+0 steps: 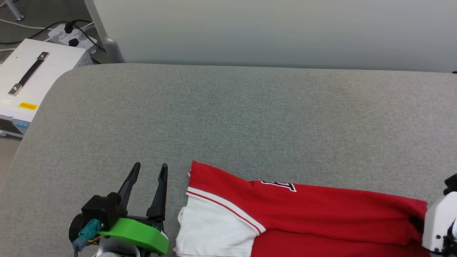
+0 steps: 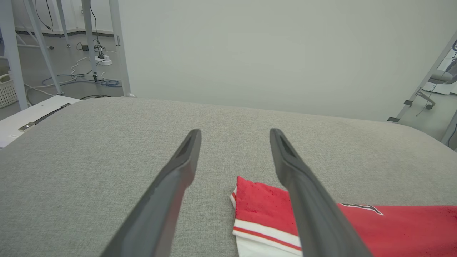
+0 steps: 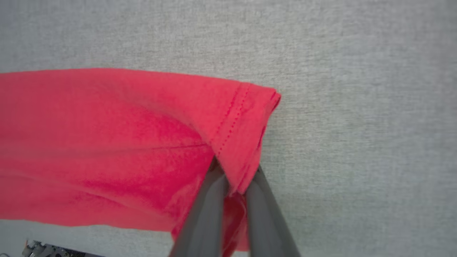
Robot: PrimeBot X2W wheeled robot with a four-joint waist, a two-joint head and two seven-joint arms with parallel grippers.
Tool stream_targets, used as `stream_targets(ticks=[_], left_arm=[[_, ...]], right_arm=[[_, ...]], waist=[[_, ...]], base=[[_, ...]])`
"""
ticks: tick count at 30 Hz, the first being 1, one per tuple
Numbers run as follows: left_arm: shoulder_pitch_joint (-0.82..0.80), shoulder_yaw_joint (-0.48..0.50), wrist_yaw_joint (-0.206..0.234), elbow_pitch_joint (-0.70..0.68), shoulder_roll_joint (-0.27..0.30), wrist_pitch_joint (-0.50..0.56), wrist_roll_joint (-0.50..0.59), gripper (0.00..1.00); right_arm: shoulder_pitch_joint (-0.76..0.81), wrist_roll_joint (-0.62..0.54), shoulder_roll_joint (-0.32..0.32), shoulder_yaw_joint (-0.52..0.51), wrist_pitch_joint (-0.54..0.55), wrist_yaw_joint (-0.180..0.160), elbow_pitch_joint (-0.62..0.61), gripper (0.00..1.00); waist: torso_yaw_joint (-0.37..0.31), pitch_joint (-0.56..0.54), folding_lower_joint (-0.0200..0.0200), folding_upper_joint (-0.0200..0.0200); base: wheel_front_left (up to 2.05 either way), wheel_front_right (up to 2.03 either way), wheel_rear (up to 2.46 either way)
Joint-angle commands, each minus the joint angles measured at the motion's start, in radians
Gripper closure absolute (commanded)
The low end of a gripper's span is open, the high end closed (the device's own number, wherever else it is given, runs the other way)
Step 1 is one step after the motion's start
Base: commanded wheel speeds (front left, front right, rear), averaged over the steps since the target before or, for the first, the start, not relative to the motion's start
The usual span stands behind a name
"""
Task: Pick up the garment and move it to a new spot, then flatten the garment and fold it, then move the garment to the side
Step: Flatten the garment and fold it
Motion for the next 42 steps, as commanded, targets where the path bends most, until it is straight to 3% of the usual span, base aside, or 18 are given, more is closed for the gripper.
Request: stream_targets(ticks=[1,6,9,18,23,27,34,38,42], left_arm=[[0.019,0.003,0.008,-0.002,0.007,0.004,0.007,0.00],[0.022,-0.003,0.015,-0.004,0.007,0.008,0.008,0.00],[0.025,-0.003,0.019,-0.005,0.009,0.009,0.008,0.00],[0.022,-0.017,0.022,-0.005,0.006,0.019,0.003,0.00],[0.009,-0.026,0.018,0.004,0.003,0.023,-0.001,0.00],[-0.008,-0.032,0.012,0.009,0.001,0.024,-0.002,0.00],[-0.038,-0.047,0.001,0.022,-0.004,0.024,-0.002,0.00],[-0.055,-0.052,-0.005,0.033,-0.010,0.020,-0.003,0.00],[-0.069,-0.055,-0.008,0.044,-0.017,0.014,-0.004,0.00]], right_arm=[[-0.002,-0.015,-0.020,-0.028,0.004,-0.002,-0.005,1.00],[0.005,-0.029,-0.049,-0.125,0.018,-0.002,-0.011,1.00],[0.003,0.010,-0.026,-0.166,0.055,-0.002,-0.016,1.00],[-0.007,0.391,0.267,-0.302,0.441,-0.002,-0.075,1.00],[-0.026,0.546,0.330,-0.338,0.546,-0.002,-0.088,1.00],[-0.043,0.687,0.333,-0.235,0.509,-0.002,-0.048,1.00],[-0.088,0.856,0.334,0.075,0.308,-0.002,-0.005,1.00],[-0.127,0.878,0.334,0.219,0.207,-0.002,0.014,1.00],[-0.158,0.859,0.334,0.297,0.103,-0.002,0.037,1.00]], waist=[[-0.013,-0.009,0.0000,-0.0001],[-0.024,-0.014,0.0000,-0.0001],[-0.029,-0.015,0.0000,-0.0001],[-0.017,-0.017,0.0000,-0.0001],[0.005,-0.013,0.0000,-0.0001],[0.028,-0.002,0.0000,-0.0001],[0.070,0.028,0.0000,-0.0001],[0.091,0.045,0.0000,-0.0001],[0.107,0.058,0.0000,-0.0001]], base=[[0.00,0.00,0.00],[0.00,0.00,0.00],[0.00,0.00,0.00],[0.00,0.00,0.00],[0.00,0.00,0.00],[0.00,0.00,0.00],[0.00,0.00,0.00],[0.00,0.00,0.00],[0.00,0.00,0.00]])
